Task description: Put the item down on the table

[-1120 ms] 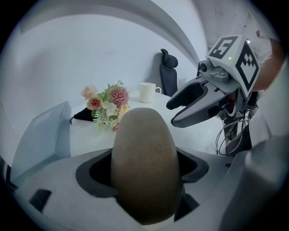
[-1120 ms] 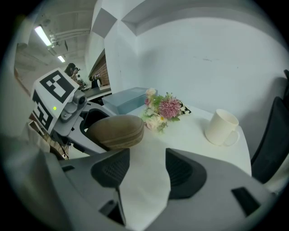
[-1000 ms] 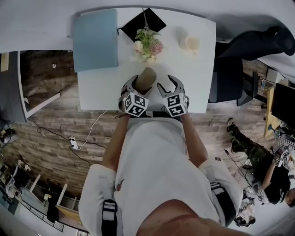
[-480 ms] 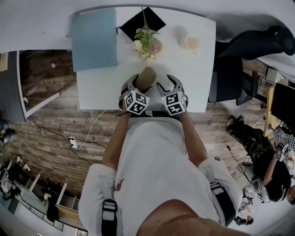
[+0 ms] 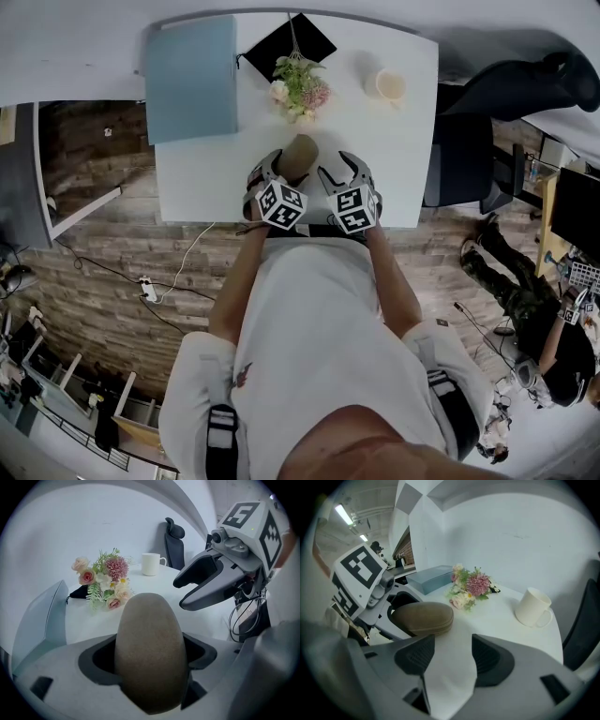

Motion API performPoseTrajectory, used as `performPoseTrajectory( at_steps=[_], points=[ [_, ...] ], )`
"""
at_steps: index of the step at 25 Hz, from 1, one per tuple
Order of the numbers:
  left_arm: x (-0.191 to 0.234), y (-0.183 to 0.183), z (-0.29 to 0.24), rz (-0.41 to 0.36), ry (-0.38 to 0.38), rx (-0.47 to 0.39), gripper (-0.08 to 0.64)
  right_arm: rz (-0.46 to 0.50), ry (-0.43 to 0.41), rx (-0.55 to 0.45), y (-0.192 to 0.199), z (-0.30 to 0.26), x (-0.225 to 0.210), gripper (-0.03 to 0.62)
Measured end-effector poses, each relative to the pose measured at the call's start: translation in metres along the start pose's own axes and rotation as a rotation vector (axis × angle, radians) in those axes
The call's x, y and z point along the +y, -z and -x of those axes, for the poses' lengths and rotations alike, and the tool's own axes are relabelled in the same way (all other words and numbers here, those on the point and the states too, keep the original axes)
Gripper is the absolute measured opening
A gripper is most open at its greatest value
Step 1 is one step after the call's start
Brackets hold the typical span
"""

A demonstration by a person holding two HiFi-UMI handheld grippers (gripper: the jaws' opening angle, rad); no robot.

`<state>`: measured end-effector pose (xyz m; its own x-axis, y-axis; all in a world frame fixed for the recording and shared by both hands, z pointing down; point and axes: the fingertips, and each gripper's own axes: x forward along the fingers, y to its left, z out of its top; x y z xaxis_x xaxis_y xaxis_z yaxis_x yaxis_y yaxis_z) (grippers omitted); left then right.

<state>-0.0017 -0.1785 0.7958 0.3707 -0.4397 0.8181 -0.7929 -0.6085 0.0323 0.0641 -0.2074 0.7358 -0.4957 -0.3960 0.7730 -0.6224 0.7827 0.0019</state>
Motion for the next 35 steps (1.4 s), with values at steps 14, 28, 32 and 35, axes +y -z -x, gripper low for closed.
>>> performPoseTrajectory(
  at_steps=[14, 28, 32, 35],
  points=[
    [-0.002, 0.003, -0.008, -0.041, -0.012, 0.052, 0.411, -0.007, 0.027, -0.008, 0.004, 0.007, -0.002, 0.253],
    [-0.004, -0.010, 0.018, -0.008, -0.008, -0.065, 0.448, -0.034, 0.080, -0.099, -0.008, 0.032, -0.001, 0.285],
    [0.003, -0.036, 0.048, 0.001, -0.039, -0.185, 0.439, -0.077, 0.112, -0.202, -0.027, 0.051, -0.002, 0.285],
    [0.011, -0.060, 0.076, 0.034, -0.058, -0.313, 0.428, -0.094, 0.157, -0.267, -0.045, 0.070, -0.006, 0.285]
  ],
)
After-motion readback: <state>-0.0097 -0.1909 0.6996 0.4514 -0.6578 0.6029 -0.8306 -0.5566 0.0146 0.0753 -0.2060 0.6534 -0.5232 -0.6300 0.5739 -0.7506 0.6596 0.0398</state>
